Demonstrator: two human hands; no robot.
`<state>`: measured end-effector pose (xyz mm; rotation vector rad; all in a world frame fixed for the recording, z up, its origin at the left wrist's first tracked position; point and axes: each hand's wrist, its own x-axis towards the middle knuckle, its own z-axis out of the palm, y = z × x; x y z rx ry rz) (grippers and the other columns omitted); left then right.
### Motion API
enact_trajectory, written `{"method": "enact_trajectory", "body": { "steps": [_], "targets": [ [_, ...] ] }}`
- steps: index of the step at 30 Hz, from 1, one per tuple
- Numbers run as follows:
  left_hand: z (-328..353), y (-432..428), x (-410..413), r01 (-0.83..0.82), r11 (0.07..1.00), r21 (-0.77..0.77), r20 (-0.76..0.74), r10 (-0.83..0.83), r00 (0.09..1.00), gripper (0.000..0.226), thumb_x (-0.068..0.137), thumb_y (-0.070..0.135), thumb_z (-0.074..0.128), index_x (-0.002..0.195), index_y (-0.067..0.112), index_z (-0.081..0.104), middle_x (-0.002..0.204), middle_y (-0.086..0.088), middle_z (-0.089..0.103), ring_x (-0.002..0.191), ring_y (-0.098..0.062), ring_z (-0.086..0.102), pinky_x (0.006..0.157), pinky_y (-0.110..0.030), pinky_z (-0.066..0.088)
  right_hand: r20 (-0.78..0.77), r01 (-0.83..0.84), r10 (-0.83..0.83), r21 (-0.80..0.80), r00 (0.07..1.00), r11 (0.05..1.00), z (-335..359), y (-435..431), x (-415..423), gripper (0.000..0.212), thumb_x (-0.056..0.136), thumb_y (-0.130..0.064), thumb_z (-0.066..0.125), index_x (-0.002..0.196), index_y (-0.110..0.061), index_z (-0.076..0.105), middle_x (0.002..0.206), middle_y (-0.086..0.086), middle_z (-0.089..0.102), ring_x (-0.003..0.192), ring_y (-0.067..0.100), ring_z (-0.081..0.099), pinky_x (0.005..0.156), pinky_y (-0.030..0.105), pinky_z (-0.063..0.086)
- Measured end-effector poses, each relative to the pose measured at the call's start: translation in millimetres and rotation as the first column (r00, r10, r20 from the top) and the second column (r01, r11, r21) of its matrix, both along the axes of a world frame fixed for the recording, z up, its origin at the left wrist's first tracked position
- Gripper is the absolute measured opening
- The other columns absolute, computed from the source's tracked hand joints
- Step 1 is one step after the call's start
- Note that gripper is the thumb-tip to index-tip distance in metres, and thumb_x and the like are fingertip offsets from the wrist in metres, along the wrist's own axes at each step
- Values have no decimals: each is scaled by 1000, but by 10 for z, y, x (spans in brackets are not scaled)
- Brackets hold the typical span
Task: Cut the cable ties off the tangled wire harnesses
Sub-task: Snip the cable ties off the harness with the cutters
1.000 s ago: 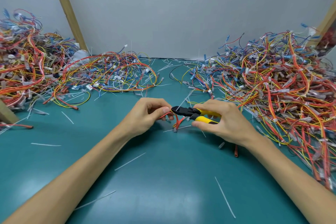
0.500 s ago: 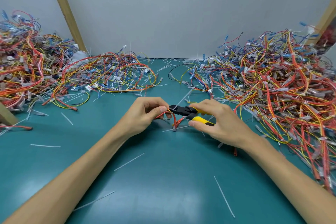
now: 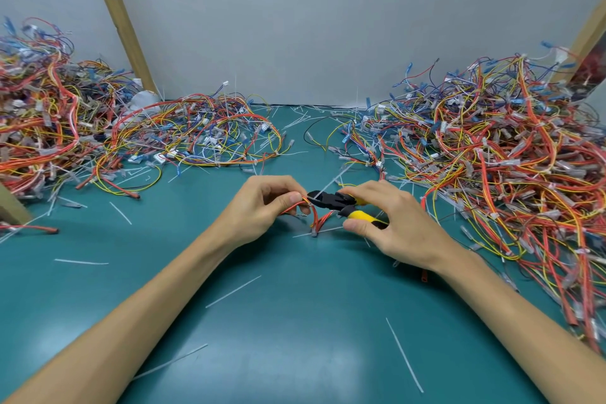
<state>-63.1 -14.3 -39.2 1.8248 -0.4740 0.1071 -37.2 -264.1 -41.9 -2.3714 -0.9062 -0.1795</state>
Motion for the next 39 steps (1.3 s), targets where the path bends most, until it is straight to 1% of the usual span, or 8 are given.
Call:
{"method": "enact_trajectory", "body": {
  "steps": [3,8,13,17,25,29,34,39],
  "targets": [
    [-3,-7,-13,18,1000,24,2,-18,1000,23,96,-5,52,85,10,66,73,11,70,69,0,61,70,-13,46,38,-4,4,-2,999,1000,10,-5,18,43,87,-35,69,127,-21,62,120,-9,64,113,17,55,101,4,22],
    [6,-14,-4,39,998,38,-38,-38,999,20,99,4,48,88,8,64,76,0,65,74,-11,57,76,-21,46,138,39,-34,-34,990,999,50,11,-14,45,89,-42,58,126,-17,62,116,-6,64,107,21,55,98,33,37],
    [30,-12,7,25,997,-79,-198,-40,979,39,102,39,39,81,21,67,70,7,60,62,-6,52,61,-13,43,174,115,-104,-51,979,992,61,8,-48,44,95,-54,45,123,-22,56,106,-13,56,97,9,50,72,29,38],
    [39,-18,66,157,980,-124,-401,-194,895,62,97,58,29,74,20,74,49,-1,54,36,-9,39,42,-18,34,82,64,-61,-45,995,997,61,7,-43,44,94,-64,39,119,-29,50,101,-18,51,89,2,48,73,35,47],
    [49,-53,-5,326,787,-524,-535,-602,593,49,93,42,40,118,12,69,106,-13,71,44,-13,47,46,-20,39,78,0,3,-39,997,999,218,-40,-20,40,90,-57,52,114,-27,61,98,-18,62,84,6,56,75,33,48],
    [31,-123,-66,275,833,-481,-476,-511,716,33,95,33,49,114,18,71,123,-4,67,47,-10,44,45,-19,34,126,12,-9,-23,992,1000,279,-59,-30,40,87,-52,58,113,-22,65,97,-14,64,83,8,58,75,27,46],
    [-33,-136,-70,146,978,-151,-281,-184,942,19,99,19,51,105,7,65,96,-13,67,49,-11,48,46,-20,41,207,38,-23,-69,978,997,266,-76,-35,44,87,-50,64,120,-22,65,98,-11,61,88,10,58,77,40,51],
    [-55,-192,-92,55,998,21,-159,-51,986,19,102,1,43,107,4,61,88,4,70,48,-13,46,44,-24,40,310,71,-32,-117,950,991,145,-5,-65,48,87,-47,61,124,-17,63,104,-4,61,95,18,56,82,32,46]
  ]
}}
